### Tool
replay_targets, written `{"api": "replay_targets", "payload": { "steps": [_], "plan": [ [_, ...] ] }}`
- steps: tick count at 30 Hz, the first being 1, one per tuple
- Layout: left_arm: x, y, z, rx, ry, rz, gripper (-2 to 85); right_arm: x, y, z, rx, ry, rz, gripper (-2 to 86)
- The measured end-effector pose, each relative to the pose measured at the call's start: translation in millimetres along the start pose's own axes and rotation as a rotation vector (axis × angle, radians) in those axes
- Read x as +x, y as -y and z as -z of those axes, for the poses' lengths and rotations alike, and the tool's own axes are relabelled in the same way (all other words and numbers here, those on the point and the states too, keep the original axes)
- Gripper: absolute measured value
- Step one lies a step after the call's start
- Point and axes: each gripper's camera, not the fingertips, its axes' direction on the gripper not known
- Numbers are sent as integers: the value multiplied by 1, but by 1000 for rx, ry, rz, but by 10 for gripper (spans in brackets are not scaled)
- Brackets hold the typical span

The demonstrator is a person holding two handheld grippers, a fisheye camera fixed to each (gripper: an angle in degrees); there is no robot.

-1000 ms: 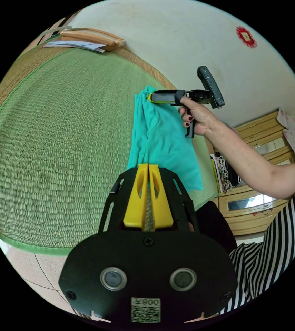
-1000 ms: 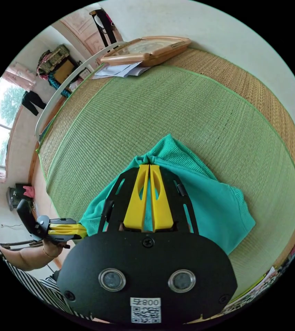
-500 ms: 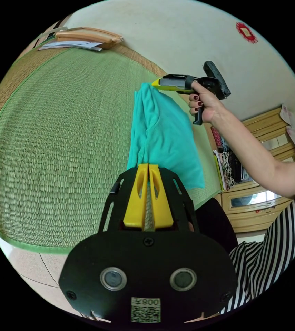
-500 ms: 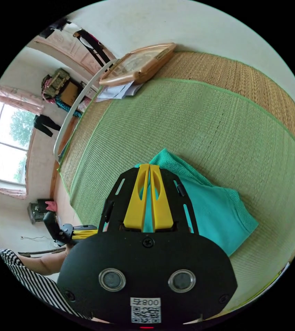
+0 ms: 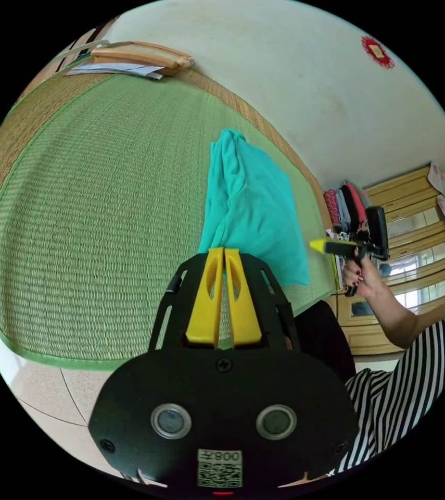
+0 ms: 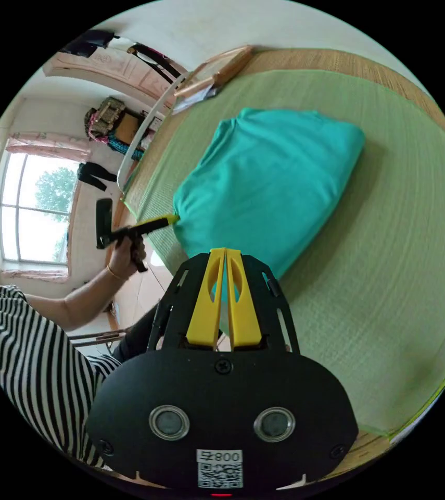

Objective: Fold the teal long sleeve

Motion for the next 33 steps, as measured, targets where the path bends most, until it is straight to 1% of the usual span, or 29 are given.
{"api": "replay_targets", "payload": {
  "steps": [3, 5, 9, 13, 15, 16, 18, 20, 22, 24, 26, 29, 33],
  "plan": [
    [5, 4, -6, -14, 66, -34, 2, 4, -46, 0, -59, -53, -52, 1],
    [2, 6, -11, -26, 69, -34, 2, 12, -63, 5, -41, -23, -91, 1],
    [-7, 3, -15, -8, 38, 25, 4, 13, -65, 18, -36, 18, -126, 1],
    [2, -11, 2, 80, 66, 52, 10, -7, -75, 50, -24, -43, -80, 1],
    [13, -23, 1, 87, -5, 31, 20, -2, -83, 60, -12, -16, -110, 1],
    [17, -26, -3, 79, -28, 25, 23, 3, -88, 66, 11, 29, -138, 1],
    [36, -32, -27, -11, -141, -21, 34, 6, -92, 72, 29, 67, -159, 1],
    [50, -33, -49, -98, -191, -55, 41, 3, -96, 87, 37, 89, -169, 2],
    [57, -32, -65, -134, -220, -45, 48, 1, -100, 103, 49, 116, -176, 3],
    [56, -27, -88, -194, -288, -8, 59, 4, -107, 120, 71, 156, -196, 4],
    [51, -24, -102, -230, -310, 33, 66, 14, -120, 144, 114, 214, -245, 9],
    [43, -18, -113, -247, -338, 70, 69, 25, -133, 166, 140, 277, -294, 24],
    [22, -16, -114, -193, -411, 166, 45, 30, -143, 179, 144, 366, -339, 48]
  ]
}}
